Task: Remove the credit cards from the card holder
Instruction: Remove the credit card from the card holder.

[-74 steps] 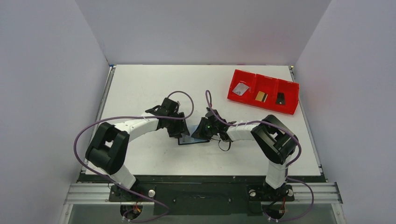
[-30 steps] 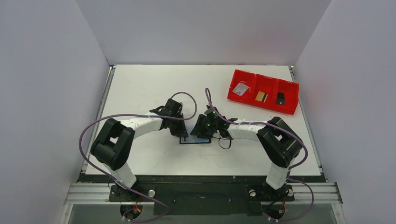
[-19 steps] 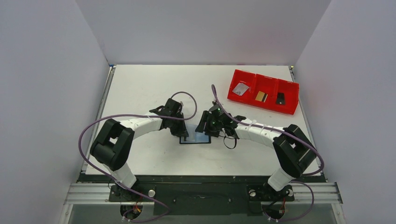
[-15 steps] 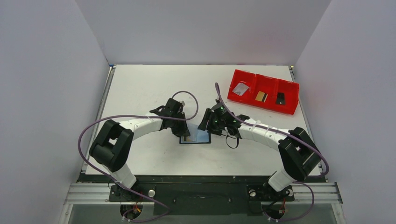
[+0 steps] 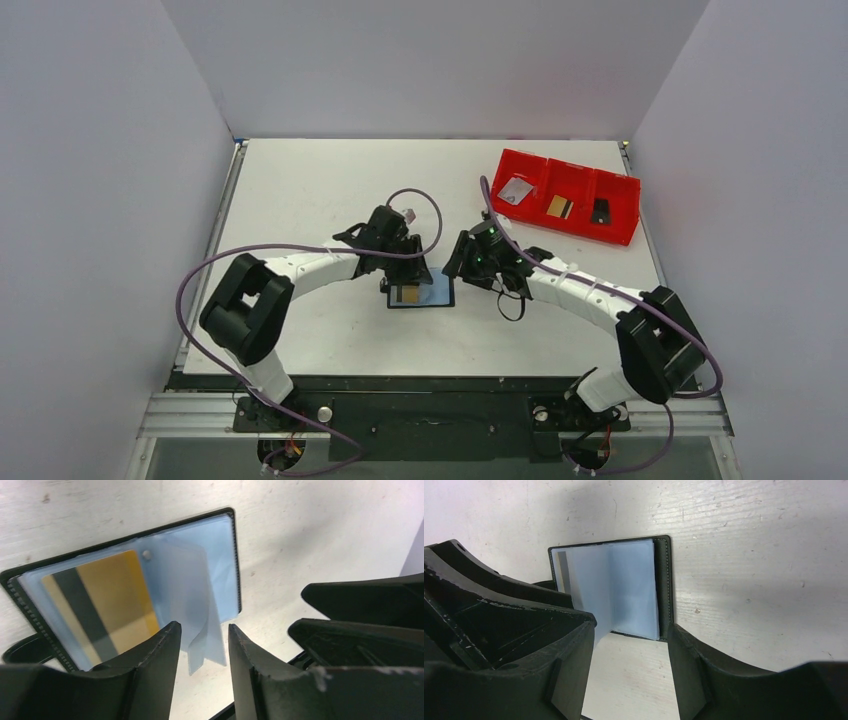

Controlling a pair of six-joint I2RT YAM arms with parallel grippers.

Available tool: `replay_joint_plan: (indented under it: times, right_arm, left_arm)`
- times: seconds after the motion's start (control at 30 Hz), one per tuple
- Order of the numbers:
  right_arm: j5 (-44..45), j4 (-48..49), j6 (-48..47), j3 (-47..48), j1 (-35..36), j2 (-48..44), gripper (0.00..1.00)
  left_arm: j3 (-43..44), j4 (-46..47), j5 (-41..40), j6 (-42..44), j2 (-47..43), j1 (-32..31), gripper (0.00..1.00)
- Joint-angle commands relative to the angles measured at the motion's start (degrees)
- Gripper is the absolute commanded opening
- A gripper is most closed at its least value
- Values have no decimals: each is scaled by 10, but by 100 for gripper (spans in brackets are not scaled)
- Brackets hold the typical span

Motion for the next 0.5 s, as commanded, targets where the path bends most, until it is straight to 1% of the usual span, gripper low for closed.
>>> replay_joint_plan:
  times: [0.0,0.13,0.17,0.47]
  right_arm:
    - [25,-6,-11,-6,-5,-31,52]
    - [26,-10,-11,-12,-8,-41,52]
    - [40,-12,-12,-13,-9,-45,52]
    - [72,-28,-9,-29,-18,-79,52]
  left_arm:
    - [39,34,12,-1,16,-11,40]
    - [50,36,16,-1,28,-18,45]
    - [52,37,16,-1,34,-20,46]
    - [66,47,25,-7,64,-30,50]
